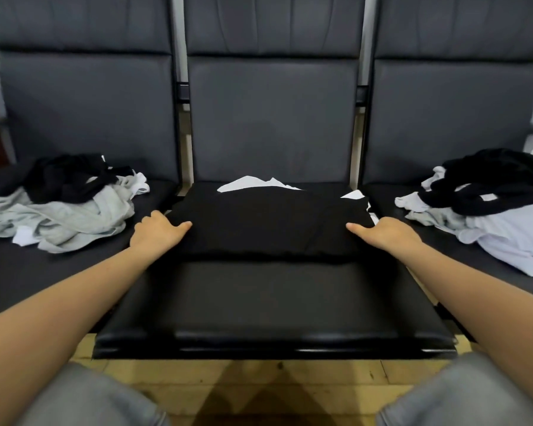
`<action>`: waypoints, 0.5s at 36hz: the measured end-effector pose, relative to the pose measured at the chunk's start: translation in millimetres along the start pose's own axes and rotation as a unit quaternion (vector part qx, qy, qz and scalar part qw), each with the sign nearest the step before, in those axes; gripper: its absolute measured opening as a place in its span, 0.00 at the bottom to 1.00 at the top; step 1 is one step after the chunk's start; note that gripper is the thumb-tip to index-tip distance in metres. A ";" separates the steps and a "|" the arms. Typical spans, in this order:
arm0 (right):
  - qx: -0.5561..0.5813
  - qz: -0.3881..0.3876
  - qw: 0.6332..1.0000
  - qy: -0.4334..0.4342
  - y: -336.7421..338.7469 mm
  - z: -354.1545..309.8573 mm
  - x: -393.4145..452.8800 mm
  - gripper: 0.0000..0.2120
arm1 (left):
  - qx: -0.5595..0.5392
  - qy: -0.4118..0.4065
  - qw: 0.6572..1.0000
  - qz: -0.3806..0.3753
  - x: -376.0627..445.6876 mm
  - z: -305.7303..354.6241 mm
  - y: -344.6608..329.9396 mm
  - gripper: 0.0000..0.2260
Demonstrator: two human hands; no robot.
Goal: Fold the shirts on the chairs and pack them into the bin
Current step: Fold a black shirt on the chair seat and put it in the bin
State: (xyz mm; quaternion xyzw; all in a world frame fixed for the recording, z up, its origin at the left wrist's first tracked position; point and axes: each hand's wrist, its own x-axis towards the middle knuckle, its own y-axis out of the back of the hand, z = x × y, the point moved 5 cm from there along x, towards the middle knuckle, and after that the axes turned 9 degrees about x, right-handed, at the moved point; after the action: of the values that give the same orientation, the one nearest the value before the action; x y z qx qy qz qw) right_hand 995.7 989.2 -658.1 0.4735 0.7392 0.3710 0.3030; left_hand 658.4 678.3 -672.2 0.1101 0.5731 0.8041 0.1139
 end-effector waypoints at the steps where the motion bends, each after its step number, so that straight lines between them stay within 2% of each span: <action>1: 0.005 -0.010 1.000 0.010 -0.3 -2.4 -4.7 0.32 | 0.003 -0.002 1.000 -0.002 -3.7 -0.3 0.9 0.35; 4: 0.025 -0.025 0.998 0.046 -4.2 -4.2 -11.8 0.30 | -0.003 -0.025 0.999 -0.020 -17.7 3.6 1.4 0.28; 7: 0.078 -0.005 0.996 0.038 -8.0 -2.6 -8.7 0.30 | -0.012 -0.053 0.998 -0.040 -25.9 10.5 0.0 0.21; 10: 0.182 -0.024 0.983 0.018 -13.4 -6.9 -9.7 0.19 | -0.024 -0.062 0.996 -0.059 -24.7 10.5 -2.9 0.21; 14: 0.235 -0.015 0.972 0.022 -9.4 -7.3 -11.1 0.07 | -0.076 -0.037 0.995 -0.046 -22.7 9.7 -0.7 0.20; 18: 0.210 0.034 0.977 0.016 9.0 5.8 -11.4 0.07 | -0.095 -0.007 0.995 -0.012 -19.6 -0.1 8.9 0.19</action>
State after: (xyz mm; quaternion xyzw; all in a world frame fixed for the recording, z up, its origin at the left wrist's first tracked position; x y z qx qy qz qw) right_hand 1008.9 982.7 -652.6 0.5450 0.7891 0.2250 0.1722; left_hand 676.5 669.3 -664.7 0.0975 0.4948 0.8525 0.1376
